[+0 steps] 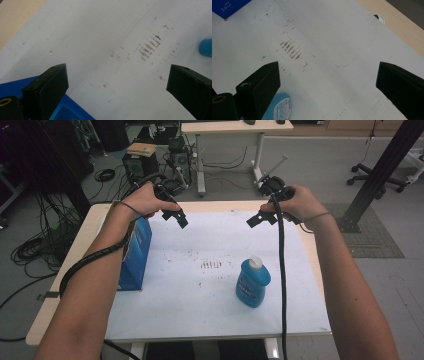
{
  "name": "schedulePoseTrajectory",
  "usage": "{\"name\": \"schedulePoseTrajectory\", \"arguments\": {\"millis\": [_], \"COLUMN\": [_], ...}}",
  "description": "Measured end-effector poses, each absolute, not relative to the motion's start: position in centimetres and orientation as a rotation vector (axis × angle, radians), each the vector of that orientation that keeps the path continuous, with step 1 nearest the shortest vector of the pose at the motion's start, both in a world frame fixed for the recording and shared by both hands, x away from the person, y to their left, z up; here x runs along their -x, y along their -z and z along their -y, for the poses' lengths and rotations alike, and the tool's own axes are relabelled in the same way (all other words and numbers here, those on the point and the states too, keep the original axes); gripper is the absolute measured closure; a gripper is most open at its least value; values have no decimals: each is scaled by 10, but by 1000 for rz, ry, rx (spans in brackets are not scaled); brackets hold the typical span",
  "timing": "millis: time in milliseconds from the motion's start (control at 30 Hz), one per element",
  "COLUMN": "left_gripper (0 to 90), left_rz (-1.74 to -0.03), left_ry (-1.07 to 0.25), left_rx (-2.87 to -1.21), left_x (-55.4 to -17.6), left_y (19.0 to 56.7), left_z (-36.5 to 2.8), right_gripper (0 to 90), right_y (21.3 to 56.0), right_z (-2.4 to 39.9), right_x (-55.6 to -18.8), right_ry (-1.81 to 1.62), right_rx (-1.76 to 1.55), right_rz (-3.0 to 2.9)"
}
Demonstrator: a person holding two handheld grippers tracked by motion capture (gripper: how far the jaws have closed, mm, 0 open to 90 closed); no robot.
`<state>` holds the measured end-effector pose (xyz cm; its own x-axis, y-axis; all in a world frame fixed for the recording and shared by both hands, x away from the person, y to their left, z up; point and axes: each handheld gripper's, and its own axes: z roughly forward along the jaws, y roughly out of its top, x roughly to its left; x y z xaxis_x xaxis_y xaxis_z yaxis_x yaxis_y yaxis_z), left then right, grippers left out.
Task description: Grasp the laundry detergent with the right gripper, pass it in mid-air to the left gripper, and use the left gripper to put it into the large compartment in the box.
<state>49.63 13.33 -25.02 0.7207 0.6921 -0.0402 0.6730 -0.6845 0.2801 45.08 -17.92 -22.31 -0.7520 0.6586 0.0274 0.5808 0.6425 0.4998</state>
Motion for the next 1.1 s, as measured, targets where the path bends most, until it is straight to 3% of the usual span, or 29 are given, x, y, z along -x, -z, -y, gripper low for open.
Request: {"name": "schedulePoseTrajectory", "arguments": {"millis": [1100], "left_gripper": [40], "left_rz": [-1043], "left_ry": [-81], "left_rx": [-2654], "left_x": [-479], "left_y": [255], "left_z": [-128], "right_gripper": [53], "right_y": [233], "right_z": [243], "right_x": [-420], "right_ry": [-727], "right_rx": [-1159], "right_rz": [-2612]}}
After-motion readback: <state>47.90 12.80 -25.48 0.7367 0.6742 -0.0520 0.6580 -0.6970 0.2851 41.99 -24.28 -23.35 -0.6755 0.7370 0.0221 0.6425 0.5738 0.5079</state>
